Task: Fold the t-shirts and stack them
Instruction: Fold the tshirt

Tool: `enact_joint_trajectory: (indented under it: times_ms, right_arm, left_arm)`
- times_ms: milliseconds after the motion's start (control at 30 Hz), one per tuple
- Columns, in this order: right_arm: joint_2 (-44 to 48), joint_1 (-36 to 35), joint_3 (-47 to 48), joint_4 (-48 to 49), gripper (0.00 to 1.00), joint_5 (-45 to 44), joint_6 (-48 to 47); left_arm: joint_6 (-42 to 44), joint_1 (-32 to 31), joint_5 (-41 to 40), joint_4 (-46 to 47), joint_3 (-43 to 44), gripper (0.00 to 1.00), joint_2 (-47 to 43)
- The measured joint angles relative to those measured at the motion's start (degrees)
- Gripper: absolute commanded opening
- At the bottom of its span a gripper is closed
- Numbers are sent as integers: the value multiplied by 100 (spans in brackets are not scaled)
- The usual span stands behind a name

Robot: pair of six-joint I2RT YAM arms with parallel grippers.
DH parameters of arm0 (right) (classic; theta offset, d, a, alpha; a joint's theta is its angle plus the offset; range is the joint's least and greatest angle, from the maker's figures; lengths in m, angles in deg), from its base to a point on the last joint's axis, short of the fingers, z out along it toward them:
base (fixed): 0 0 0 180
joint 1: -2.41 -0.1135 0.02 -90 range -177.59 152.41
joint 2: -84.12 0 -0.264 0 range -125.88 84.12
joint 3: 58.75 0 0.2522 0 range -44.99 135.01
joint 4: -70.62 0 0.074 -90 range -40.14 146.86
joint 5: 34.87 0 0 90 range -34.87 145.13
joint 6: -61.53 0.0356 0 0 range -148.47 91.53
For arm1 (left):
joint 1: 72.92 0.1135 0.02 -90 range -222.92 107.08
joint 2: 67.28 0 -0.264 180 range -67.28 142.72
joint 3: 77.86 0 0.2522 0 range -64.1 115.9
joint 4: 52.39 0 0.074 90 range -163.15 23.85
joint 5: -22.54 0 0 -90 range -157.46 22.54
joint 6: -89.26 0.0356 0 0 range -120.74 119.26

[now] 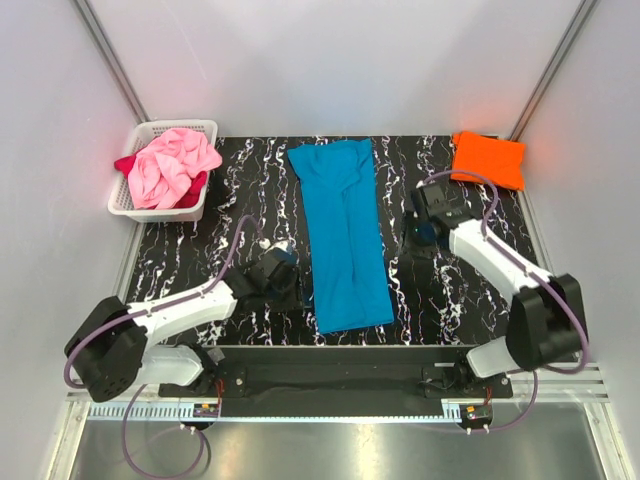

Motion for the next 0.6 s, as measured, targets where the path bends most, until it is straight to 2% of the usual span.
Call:
enact_joint_trajectory:
  times_ms: [167, 333, 600]
  right_arm:
    - [723, -538, -994, 254, 48, 116, 634]
    - [1263, -601, -1923, 402, 61, 271, 1202]
    - [2138, -623, -3123, 981, 62, 785, 1888]
  left_arm:
    - [-186, 24, 1067, 927, -391, 48, 59]
    - [-713, 264, 1998, 2271, -1165, 49, 61]
    - [-1224, 455, 2481, 2933, -1816, 50, 46]
